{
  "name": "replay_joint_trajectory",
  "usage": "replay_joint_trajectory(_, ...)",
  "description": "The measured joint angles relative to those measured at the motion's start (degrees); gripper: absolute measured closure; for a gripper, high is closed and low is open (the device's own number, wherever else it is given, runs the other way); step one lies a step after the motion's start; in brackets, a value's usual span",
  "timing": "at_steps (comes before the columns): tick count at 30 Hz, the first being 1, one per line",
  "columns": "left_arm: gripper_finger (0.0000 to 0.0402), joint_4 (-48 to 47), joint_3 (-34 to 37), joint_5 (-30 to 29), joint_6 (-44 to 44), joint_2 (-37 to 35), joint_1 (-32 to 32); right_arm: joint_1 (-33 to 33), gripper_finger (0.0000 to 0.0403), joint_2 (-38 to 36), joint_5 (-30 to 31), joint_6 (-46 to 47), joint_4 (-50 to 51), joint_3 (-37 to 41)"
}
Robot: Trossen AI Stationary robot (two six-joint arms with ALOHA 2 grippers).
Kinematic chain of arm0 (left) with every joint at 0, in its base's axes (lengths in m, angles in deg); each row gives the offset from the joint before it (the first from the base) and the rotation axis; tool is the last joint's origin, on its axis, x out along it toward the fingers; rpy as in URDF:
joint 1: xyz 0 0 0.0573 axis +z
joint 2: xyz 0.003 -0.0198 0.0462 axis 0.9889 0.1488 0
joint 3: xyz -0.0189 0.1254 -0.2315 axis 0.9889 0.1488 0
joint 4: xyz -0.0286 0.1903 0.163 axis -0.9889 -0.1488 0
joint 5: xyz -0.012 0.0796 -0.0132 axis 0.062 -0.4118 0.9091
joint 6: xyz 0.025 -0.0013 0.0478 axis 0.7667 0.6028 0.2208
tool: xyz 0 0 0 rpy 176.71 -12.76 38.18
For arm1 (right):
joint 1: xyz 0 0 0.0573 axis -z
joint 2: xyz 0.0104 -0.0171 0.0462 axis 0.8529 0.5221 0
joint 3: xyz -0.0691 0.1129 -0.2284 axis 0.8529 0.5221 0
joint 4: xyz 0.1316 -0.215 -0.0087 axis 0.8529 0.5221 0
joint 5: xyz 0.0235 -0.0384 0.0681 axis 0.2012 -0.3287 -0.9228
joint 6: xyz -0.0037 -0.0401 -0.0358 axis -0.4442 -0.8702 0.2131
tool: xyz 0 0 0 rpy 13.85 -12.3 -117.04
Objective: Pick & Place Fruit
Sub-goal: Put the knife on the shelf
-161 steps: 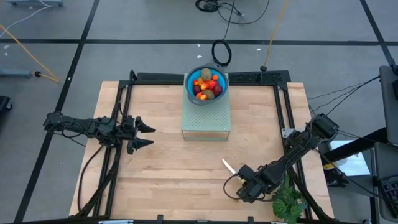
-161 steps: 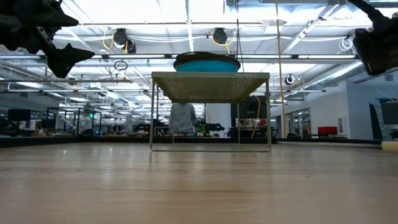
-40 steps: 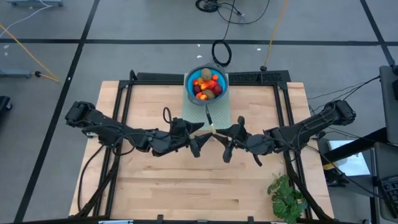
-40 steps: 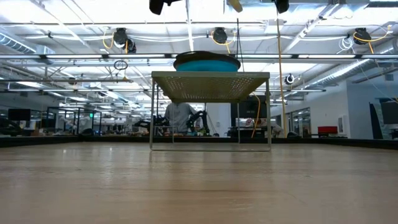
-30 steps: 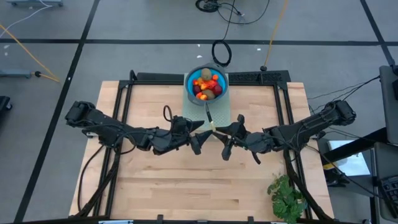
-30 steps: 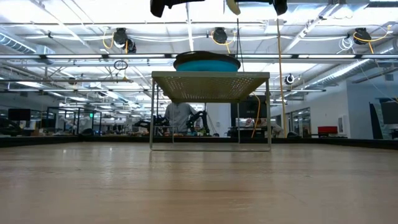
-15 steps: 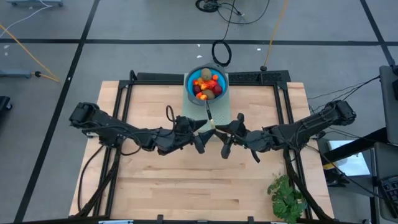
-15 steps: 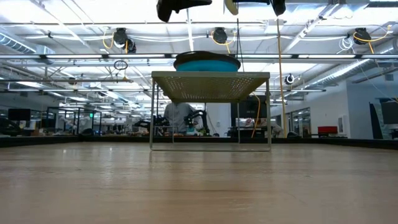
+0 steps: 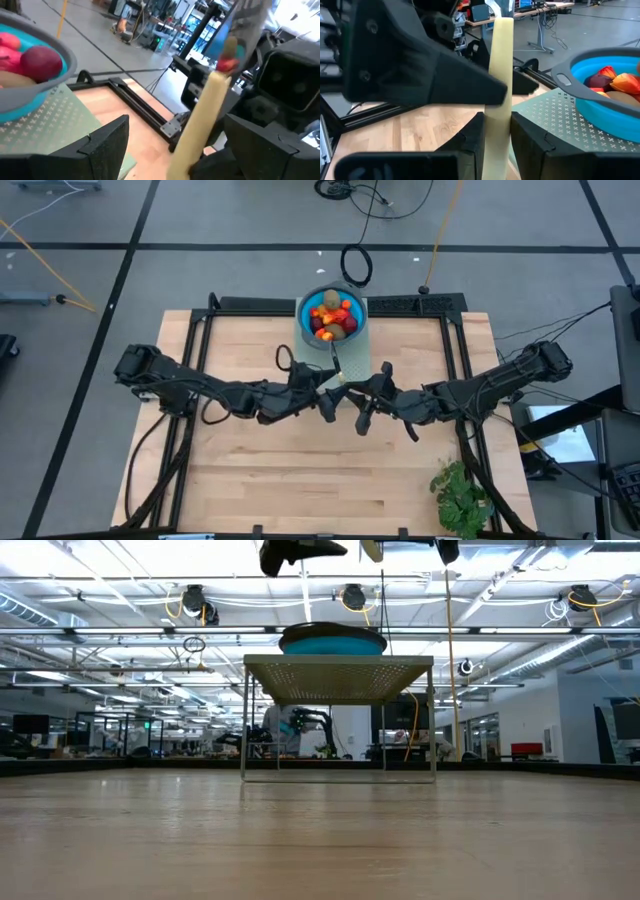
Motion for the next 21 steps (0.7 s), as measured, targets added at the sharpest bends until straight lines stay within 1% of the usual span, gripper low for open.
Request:
replay_joint_trajectory(15,0.0080,-1.4,0.0,0.0,0.1,-0.1,0.6,0.0,0.0332,0.0,0.0,-1.0,-1.8,0.0)
replay_joint_trajectory(18,0.0097,-1.7,0.0,0.0,-0.2,-0.1,0.9,0.0,0.0332,0.0,0.0,-0.9,-1.8,0.0)
replay_joint_trajectory(21,0.0132,-1.6,0.0,0.5,0.2,-0.1,1.1,0.0,0.0332,0.0,0.0,-0.8,-1.8,0.0)
